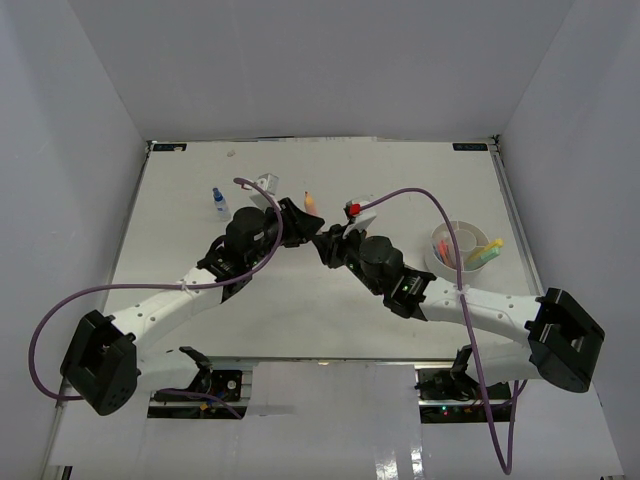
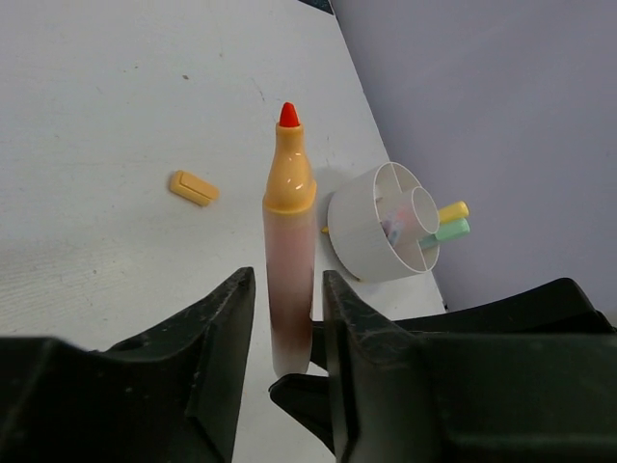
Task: Sort the stationery into containers
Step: Pick up the pen from the center of the board.
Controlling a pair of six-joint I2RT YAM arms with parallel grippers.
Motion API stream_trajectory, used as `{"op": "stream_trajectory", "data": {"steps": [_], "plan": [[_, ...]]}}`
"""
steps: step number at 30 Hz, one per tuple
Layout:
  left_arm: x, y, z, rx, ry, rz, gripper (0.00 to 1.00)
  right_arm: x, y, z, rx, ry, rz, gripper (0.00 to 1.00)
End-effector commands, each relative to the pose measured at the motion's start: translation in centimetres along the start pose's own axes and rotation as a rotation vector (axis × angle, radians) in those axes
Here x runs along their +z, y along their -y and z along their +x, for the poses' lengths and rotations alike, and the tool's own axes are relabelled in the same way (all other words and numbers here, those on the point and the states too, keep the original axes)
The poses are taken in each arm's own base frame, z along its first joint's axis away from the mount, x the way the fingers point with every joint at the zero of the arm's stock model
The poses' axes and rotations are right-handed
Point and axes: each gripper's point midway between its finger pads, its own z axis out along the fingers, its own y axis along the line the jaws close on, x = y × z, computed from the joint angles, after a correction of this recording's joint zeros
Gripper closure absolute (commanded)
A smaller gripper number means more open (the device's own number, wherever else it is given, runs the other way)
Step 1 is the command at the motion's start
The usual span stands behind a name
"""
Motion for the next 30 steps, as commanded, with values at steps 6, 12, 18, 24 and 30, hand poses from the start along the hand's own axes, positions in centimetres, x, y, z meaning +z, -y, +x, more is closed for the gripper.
{"op": "stream_trajectory", "data": {"steps": [6, 12, 18, 24, 30], "plan": [[0.0, 2.0, -1.8, 0.031, 0.059, 0.062, 0.82, -0.4, -0.5, -2.2, 0.046, 0.075, -0.007, 0.92], [-0.1, 1.3, -1.7, 0.074, 0.059, 0.04, 0.97, -1.0, 0.2, -1.8, 0.008, 0.048, 0.009, 0.6], [-0.1, -1.5, -2.1, 0.166, 0.05, -0.051, 1.0, -1.7, 4.6, -0.2, -0.042, -0.065, 0.1, 0.32], [-1.0, -5.8, -4.3, 0.23, -0.014, -0.091, 1.0, -1.1, 11.6, 1.8, -0.089, -0.326, 0.158, 0.21], [-2.2, -7.4, -4.6, 0.397, -0.102, -0.071, 1.0, 1.0, 14.9, 2.8, -0.276, -0.576, 0.116, 0.22]]}}
